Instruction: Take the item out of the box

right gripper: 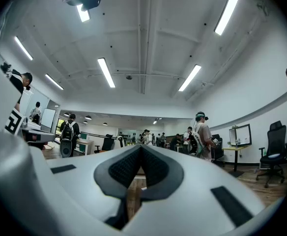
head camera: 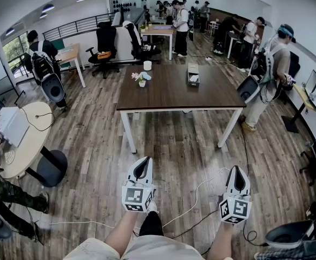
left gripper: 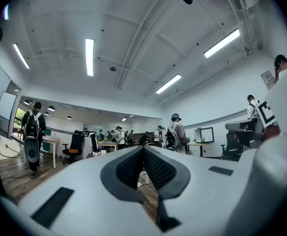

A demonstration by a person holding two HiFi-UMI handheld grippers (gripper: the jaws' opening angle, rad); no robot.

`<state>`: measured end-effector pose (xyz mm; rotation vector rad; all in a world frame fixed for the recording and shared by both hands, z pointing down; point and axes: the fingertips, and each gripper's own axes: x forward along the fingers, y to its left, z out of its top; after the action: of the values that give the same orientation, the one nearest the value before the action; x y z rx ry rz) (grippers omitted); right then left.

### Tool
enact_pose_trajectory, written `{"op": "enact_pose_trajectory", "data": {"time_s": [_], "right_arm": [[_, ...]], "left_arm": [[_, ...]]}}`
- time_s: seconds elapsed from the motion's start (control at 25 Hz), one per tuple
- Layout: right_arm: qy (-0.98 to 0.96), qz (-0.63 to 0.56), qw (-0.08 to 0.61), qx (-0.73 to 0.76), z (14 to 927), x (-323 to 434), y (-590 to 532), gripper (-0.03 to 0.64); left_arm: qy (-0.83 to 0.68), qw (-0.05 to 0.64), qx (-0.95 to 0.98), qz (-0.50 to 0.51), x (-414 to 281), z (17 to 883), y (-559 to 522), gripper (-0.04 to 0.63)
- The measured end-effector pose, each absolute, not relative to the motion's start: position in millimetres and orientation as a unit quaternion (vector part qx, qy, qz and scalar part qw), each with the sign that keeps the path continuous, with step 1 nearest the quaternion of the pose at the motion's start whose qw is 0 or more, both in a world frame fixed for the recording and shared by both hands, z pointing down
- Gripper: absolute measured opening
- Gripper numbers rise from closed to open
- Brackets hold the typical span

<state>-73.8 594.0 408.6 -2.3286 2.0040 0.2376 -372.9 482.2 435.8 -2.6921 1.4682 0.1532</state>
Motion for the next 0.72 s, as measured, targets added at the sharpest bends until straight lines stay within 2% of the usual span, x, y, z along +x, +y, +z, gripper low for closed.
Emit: {"op": "enact_pose_trajectory", "data": {"time_s": [0.52, 0.72], "right_arm": [[0.66, 0.078, 0.03, -0.746, 403, -91, 586, 0.0], [0.667, 0.084, 0.056, -0.738, 399, -93, 585, 0.001]], "left_arm": [[0.486, 0.031, -0.872, 0.052, -394, 431, 480, 0.002], [0.489, 0.033, -0.871, 0.048, -394, 432, 479, 0.002]]}}
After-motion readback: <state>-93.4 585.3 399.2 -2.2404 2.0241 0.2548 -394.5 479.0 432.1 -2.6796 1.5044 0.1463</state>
